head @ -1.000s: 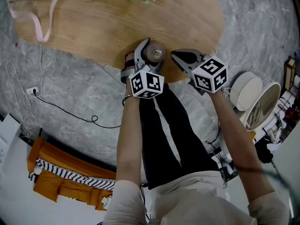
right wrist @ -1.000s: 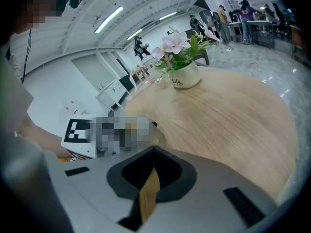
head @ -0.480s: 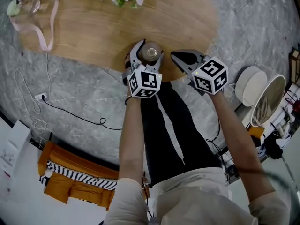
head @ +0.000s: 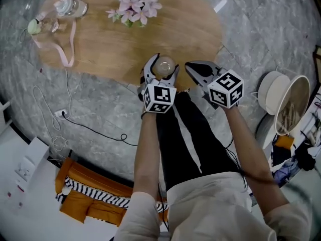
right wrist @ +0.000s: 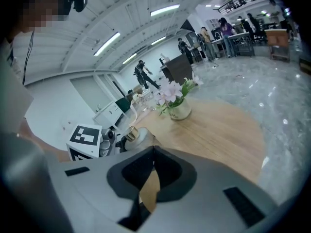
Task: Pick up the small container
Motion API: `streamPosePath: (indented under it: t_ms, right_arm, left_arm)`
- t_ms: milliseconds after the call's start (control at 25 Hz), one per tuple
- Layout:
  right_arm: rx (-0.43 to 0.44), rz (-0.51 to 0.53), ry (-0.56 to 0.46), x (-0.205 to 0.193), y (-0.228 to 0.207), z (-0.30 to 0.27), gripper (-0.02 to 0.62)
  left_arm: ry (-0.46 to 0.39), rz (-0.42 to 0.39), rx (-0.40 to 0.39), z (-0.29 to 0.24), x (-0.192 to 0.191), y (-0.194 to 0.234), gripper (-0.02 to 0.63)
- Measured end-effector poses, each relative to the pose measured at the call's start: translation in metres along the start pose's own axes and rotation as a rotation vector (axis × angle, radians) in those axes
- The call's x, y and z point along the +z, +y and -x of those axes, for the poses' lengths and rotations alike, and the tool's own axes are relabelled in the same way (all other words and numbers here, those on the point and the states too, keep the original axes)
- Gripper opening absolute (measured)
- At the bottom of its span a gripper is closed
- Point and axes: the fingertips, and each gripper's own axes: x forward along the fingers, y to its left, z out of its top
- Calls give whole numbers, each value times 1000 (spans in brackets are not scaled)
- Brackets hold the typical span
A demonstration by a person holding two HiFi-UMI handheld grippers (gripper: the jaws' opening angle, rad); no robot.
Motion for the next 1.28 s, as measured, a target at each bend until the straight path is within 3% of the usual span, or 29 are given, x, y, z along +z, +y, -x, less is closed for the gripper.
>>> streamPosePath:
  t_ms: [240,760,960,1280]
  right_arm:
    - [-6,-36,-90,30,19,32,67]
    - [-4,55,-183,103,86,98,67]
    - [32,24,-251,132,111,129,67]
    - [101,113,-290,154,142,167,67]
  left_arm:
    - [7,12,14,31,32,-1,328]
    - [53,29,84,111,104,1,328]
    - [64,41,89,147,130,-13,328]
    - [23,48,109,194,178,-36,328]
